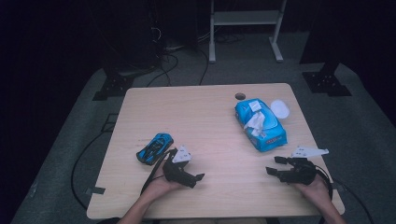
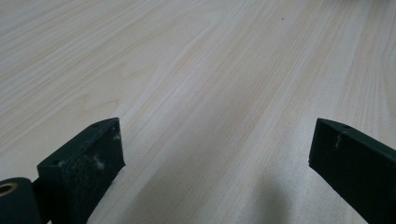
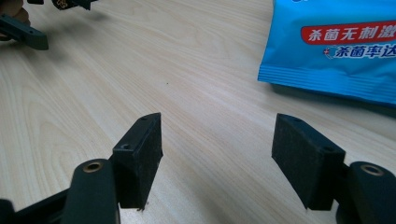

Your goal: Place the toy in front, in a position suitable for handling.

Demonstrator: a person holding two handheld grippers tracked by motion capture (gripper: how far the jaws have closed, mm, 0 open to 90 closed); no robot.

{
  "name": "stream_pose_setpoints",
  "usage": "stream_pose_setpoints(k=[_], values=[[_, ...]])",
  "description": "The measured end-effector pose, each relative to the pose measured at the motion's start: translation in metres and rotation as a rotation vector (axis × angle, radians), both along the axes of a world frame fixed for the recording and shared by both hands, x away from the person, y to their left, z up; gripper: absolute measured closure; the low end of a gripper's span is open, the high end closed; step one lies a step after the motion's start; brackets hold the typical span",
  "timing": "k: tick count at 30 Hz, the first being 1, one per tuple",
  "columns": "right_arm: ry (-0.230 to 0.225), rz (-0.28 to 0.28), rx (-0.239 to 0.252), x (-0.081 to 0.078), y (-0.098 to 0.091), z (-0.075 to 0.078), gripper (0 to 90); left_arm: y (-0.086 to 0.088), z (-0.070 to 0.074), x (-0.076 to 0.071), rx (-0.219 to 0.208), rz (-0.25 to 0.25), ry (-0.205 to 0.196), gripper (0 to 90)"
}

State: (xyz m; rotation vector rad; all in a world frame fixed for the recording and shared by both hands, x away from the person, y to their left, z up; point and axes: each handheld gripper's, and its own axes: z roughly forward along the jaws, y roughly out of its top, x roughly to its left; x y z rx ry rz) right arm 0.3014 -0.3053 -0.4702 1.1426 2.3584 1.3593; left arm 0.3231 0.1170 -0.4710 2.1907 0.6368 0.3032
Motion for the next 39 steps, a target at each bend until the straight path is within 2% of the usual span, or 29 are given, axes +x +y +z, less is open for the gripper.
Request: stream_pose_setpoints(k=[5,11,15,19,27,31,33,36,37,39], values=[[-0.001,0.004,-0.002,0.000,0.000,0.000,32.2,0.000,0.000,-0.001,0.014,-0.004,-0.005,2.4],[-0.012,0.008,-0.004,-0.002,0.003,0.002,31.9,0.004,0.004,-0.003,0.006,0.017,-0.022,2.4],[-0.016,0.010,-0.008,-0.002,0.005,0.003,31.8,0.008,0.010,-0.002,0.005,0.010,-0.042,2.4],[-0.014,0.024,-0.018,-0.003,0.008,0.003,31.8,0.011,0.018,-0.003,-0.021,0.005,-0.059,2.4],[-0.011,0.034,-0.014,-0.003,0.011,0.004,30.9,0.022,0.030,-0.001,0.002,0.015,-0.088,2.4],[-0.011,0.042,-0.014,-0.006,0.013,0.005,30.7,0.029,0.039,0.003,0.000,0.010,-0.095,2.4],[-0.006,0.043,-0.009,-0.006,0.015,0.004,30.5,0.033,0.046,0.007,0.005,0.028,-0.115,2.4],[-0.008,0.047,-0.016,-0.006,0.016,0.004,30.4,0.042,0.059,0.016,0.004,0.032,-0.119,2.4],[-0.008,0.047,-0.016,-0.006,0.016,0.005,30.4,0.042,0.059,0.016,0.004,0.032,-0.119,2.4],[-0.012,0.045,-0.016,-0.007,0.016,0.005,30.4,0.046,0.067,0.022,0.024,0.032,-0.123,2.4]])
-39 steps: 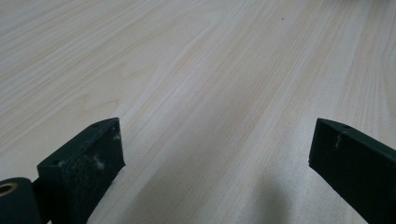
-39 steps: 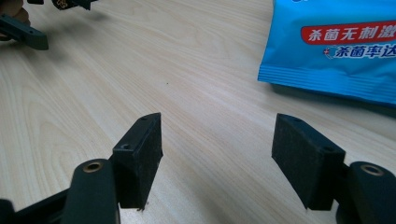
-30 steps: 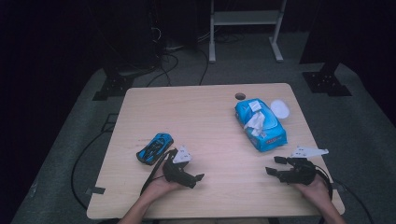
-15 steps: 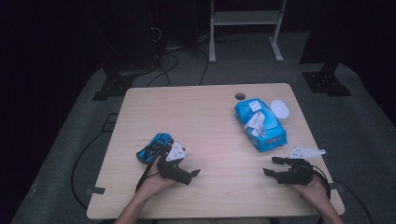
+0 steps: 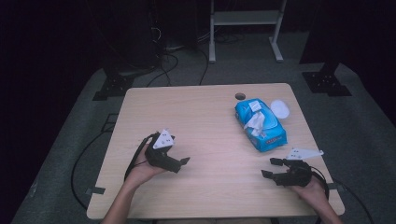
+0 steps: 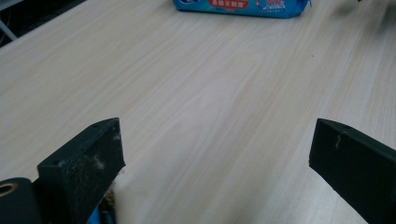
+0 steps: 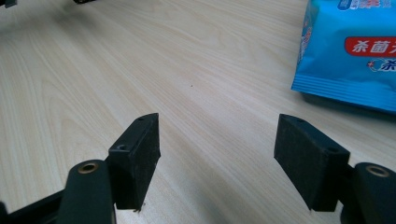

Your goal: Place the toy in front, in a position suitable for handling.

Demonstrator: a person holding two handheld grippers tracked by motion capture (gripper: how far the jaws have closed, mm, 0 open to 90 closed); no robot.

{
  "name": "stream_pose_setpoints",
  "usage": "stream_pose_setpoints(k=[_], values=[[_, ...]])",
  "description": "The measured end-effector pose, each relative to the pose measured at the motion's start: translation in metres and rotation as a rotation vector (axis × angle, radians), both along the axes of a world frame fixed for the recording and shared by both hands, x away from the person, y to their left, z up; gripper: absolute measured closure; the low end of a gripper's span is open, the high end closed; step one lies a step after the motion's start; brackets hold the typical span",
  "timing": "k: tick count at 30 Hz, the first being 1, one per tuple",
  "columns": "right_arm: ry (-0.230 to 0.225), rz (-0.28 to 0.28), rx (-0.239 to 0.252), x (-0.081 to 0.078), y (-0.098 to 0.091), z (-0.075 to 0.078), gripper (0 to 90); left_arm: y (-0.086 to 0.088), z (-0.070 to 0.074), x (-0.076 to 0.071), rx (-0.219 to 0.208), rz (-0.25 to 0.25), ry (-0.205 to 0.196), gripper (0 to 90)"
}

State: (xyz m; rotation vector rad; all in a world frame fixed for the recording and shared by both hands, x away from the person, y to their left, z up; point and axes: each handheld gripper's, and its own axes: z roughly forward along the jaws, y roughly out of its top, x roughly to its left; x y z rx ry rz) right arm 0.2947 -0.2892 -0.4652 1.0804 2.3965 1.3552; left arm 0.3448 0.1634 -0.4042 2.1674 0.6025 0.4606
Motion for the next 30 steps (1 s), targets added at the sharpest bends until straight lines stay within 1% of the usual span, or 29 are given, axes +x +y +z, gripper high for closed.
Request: stream_pose_setpoints(k=[1,2,3,4,6,7,8,9,10,11,14,15,17,18,19,21,23,24,25,29,30], values=[[-0.001,-0.003,0.001,0.000,0.000,0.000,30.4,0.001,0.004,0.004,0.006,0.004,-0.001,2.4],[0.001,-0.004,0.004,0.000,0.000,0.001,30.4,0.003,0.007,0.008,0.022,0.003,-0.005,2.4],[0.003,-0.003,0.005,0.000,0.000,0.001,30.4,0.007,0.010,0.014,0.033,0.014,-0.010,2.4],[0.003,-0.003,0.005,0.000,0.000,0.001,30.4,0.007,0.010,0.014,0.033,0.014,-0.010,2.4],[0.005,-0.001,0.002,0.001,0.001,0.000,30.4,0.014,0.014,0.021,0.034,0.028,-0.012,2.4],[0.007,0.001,-0.003,0.001,0.001,0.000,30.4,0.019,0.015,0.026,0.042,0.038,-0.009,2.4],[0.007,0.001,-0.003,0.001,0.001,0.000,30.4,0.022,0.015,0.029,0.060,0.049,0.000,2.4],[0.009,0.001,-0.003,0.001,0.001,0.000,30.4,0.028,0.015,0.033,0.086,0.079,-0.002,2.4],[0.008,0.002,-0.004,0.001,0.001,-0.001,30.4,0.032,0.015,0.034,0.090,0.103,-0.007,2.4],[0.007,0.000,-0.002,0.001,0.001,-0.001,30.4,0.037,0.014,0.035,0.092,0.114,-0.004,2.4],[0.018,-0.001,-0.003,0.002,0.001,-0.002,30.4,0.049,0.007,0.036,0.096,0.128,0.003,2.4],[0.016,0.002,-0.008,0.002,0.001,-0.002,30.4,0.053,0.002,0.037,0.100,0.147,0.017,2.4],[0.018,0.010,-0.015,0.002,0.003,-0.003,30.5,0.059,-0.005,0.038,0.126,0.176,0.034,2.4],[0.018,0.010,-0.015,0.002,0.003,-0.003,30.5,0.061,-0.007,0.038,0.125,0.192,0.041,2.4],[0.016,0.017,-0.020,0.002,0.004,-0.002,30.5,0.065,-0.011,0.039,0.127,0.208,0.064,2.4],[0.017,0.017,-0.019,0.002,0.005,-0.002,30.5,0.068,-0.017,0.040,0.115,0.235,0.092,2.4],[0.017,0.020,-0.019,0.002,0.005,-0.002,30.5,0.071,-0.021,0.042,0.124,0.259,0.111,2.4],[0.018,0.021,-0.020,0.002,0.005,-0.002,30.5,0.072,-0.022,0.043,0.140,0.264,0.115,2.4],[0.019,0.023,-0.019,0.002,0.005,-0.003,30.5,0.072,-0.024,0.044,0.141,0.277,0.120,2.4],[0.018,0.027,-0.019,0.002,0.005,-0.003,30.5,0.072,-0.028,0.046,0.149,0.275,0.137,2.4],[0.018,0.028,-0.018,0.002,0.005,-0.003,30.5,0.072,-0.030,0.046,0.145,0.277,0.145,2.4]])
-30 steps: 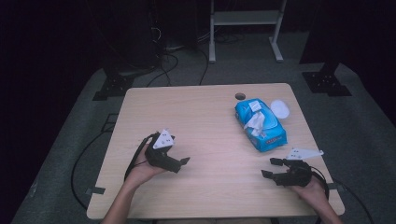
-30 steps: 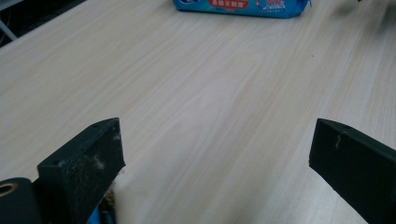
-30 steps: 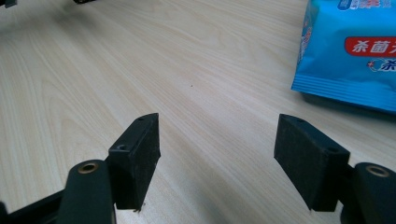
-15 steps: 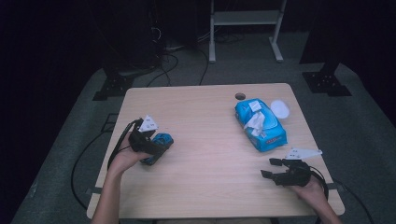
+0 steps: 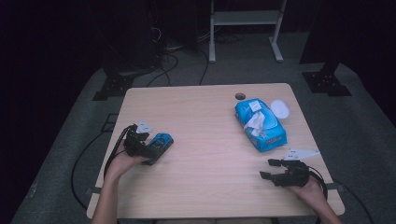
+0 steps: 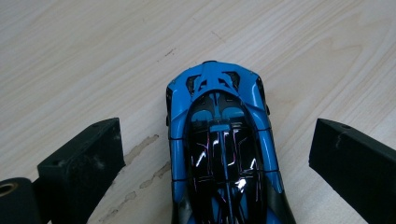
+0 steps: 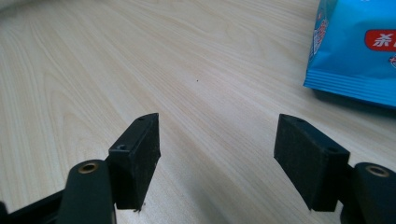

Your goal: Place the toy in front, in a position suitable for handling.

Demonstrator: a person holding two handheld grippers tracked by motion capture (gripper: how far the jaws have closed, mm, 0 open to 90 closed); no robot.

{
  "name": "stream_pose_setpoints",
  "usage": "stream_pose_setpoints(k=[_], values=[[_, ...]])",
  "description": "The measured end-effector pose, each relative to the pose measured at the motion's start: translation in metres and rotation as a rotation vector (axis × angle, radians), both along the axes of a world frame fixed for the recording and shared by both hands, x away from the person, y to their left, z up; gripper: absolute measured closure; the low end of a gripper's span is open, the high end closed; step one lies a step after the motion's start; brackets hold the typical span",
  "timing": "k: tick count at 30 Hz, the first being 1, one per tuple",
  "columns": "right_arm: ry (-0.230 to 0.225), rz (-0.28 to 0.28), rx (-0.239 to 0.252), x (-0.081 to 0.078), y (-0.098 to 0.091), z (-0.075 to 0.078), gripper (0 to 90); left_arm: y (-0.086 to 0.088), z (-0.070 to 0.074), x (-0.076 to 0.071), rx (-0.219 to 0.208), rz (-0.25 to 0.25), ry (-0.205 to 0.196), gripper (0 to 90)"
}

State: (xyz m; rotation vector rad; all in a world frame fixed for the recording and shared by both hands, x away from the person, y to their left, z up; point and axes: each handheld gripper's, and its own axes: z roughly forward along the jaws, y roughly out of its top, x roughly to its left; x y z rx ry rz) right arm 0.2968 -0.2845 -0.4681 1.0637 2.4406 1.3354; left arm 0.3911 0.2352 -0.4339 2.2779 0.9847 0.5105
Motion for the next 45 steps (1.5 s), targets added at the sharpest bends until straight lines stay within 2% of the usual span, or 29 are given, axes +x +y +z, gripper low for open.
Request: stream_pose_setpoints(k=[2,7,8,13,16,19,28,33,41,45], values=[[0.000,0.001,0.001,0.000,0.000,0.000,30.5,0.001,-0.003,0.001,0.010,-0.003,0.014,2.4],[-0.002,0.004,0.001,0.000,0.000,0.000,30.5,-0.001,-0.009,0.003,0.069,-0.023,0.044,4.5],[-0.003,0.006,0.000,0.000,0.001,0.000,30.5,-0.002,-0.010,0.003,0.061,-0.026,0.049,5.1],[-0.004,0.006,-0.002,0.001,0.001,-0.001,30.5,-0.007,-0.013,0.004,0.075,-0.029,0.058,5.1],[-0.001,0.006,-0.004,0.001,0.001,-0.001,30.5,-0.009,-0.016,0.007,0.078,-0.015,0.062,5.2],[0.001,0.007,-0.006,0.001,0.001,-0.001,30.5,-0.009,-0.018,0.010,0.061,0.006,0.079,5.2],[-0.003,0.009,-0.007,0.000,0.001,-0.001,30.5,-0.012,-0.022,0.013,0.076,0.020,0.110,5.6],[-0.005,0.007,-0.004,0.001,0.001,-0.001,30.5,-0.013,-0.024,0.013,0.081,0.005,0.121,13.2],[-0.006,0.008,-0.007,0.000,0.001,0.000,30.5,-0.009,-0.027,0.017,0.037,0.019,0.159,17.2],[-0.004,0.009,-0.007,0.000,0.001,-0.001,30.5,-0.007,-0.027,0.018,0.025,0.021,0.163,17.3]])
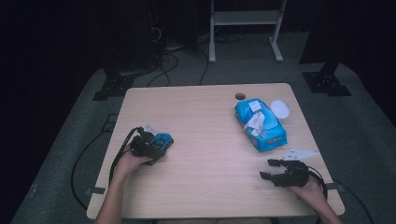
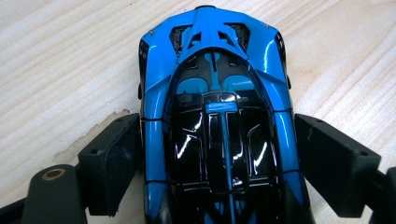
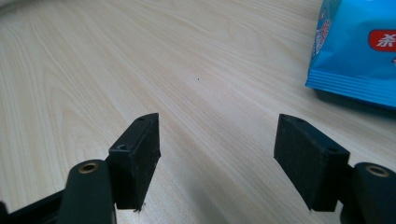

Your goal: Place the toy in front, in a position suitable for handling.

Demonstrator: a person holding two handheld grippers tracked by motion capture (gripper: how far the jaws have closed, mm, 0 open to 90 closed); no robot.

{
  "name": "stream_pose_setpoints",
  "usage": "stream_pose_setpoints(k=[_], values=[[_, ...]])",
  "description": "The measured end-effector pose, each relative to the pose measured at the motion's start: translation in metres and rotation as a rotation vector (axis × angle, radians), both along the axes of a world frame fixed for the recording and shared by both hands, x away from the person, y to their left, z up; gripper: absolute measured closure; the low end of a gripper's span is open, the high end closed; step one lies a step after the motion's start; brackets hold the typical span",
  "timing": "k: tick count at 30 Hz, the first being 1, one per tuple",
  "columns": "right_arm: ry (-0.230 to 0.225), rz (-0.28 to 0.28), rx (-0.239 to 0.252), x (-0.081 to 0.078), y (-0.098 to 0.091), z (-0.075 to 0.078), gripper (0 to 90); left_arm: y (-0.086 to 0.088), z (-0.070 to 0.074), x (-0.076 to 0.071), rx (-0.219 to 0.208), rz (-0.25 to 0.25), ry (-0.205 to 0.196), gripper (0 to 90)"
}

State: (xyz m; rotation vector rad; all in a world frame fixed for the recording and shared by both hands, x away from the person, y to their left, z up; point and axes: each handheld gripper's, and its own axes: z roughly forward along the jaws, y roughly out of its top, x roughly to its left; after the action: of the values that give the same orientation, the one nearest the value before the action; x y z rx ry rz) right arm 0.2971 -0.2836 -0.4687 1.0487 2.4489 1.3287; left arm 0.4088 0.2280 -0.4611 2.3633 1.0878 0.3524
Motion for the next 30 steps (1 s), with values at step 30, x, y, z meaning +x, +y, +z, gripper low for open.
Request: stream_pose_setpoints(k=[30], values=[[-0.010,0.000,-0.002,-0.0010,-0.0005,0.0011,30.5,0.0019,0.0016,-0.0086,-0.023,-0.001,-0.071,26.8]])
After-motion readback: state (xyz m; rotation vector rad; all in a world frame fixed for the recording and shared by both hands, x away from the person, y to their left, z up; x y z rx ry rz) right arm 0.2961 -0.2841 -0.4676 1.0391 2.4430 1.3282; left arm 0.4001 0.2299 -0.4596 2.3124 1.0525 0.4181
